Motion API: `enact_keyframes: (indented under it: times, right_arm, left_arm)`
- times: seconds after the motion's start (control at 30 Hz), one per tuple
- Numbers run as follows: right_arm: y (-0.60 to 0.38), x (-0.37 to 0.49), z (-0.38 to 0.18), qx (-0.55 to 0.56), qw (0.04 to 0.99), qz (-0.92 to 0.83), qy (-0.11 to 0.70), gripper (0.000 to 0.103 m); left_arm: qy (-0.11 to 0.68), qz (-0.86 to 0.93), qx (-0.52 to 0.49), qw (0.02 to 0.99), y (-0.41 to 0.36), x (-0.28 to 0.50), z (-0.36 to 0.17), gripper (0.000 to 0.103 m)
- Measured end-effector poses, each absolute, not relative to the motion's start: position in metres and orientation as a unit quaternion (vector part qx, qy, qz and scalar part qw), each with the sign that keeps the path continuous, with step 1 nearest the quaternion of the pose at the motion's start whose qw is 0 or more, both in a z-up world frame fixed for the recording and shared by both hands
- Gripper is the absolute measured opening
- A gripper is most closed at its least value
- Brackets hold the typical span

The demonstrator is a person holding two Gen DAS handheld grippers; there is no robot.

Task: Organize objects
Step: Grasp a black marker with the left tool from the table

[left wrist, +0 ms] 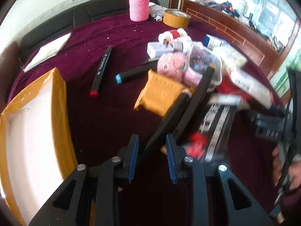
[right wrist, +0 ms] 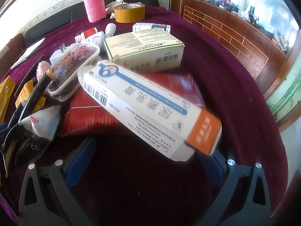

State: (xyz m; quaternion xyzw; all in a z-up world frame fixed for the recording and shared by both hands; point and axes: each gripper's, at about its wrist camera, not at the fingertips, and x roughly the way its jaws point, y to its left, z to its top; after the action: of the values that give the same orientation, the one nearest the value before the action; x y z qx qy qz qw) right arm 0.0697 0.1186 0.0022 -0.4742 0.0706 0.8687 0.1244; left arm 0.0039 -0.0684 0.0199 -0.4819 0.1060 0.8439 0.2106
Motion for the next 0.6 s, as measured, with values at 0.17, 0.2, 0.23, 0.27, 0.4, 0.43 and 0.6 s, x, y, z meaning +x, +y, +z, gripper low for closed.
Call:
enact_keyframes:
  times: [0.17, 0.2, 0.23, 0.27, 0.4, 0.43, 0.6]
  right_arm:
    - [0.120, 0.070, 0.002, -0.474, 0.125, 0.869, 0.071, 0.103]
    - [0.120, 0.070, 0.003, -0.474, 0.125, 0.869, 0.071, 0.103]
    - [0.120, 0.070, 0.003, -0.474, 0.125, 0.869, 0.070, 0.103]
    - [0.120, 0.070, 0.003, -0.474, 0.125, 0.869, 0.070, 0.103]
    - [0.120, 0.071, 0.003, -0.473, 0.125, 0.869, 0.070, 0.103]
    - [0.120, 0.070, 0.003, -0.473, 0.125, 0.869, 0.070, 0.103]
    - [0.121, 0.070, 0.003, -0.473, 0.125, 0.869, 0.070, 0.103]
  left_arm:
    - [0.138, 0.840, -0.483, 0.202, -0.063, 0.002, 0.017, 0.025]
    - [0.140, 0.839, -0.488, 0.196, -0.060, -0.003, 0.016, 0.025]
    - [0.143, 0.837, -0.494, 0.188, -0.057, -0.007, 0.014, 0.026]
    - [0.143, 0.834, -0.501, 0.180, -0.054, -0.010, 0.010, 0.026]
    - [0.133, 0.837, -0.504, 0.166, -0.050, -0.015, 0.011, 0.027]
    - [0.128, 0.838, -0.505, 0.161, -0.050, -0.014, 0.011, 0.026]
    - [0.083, 0.851, -0.490, 0.171, -0.054, 0.000, 0.020, 0.012]
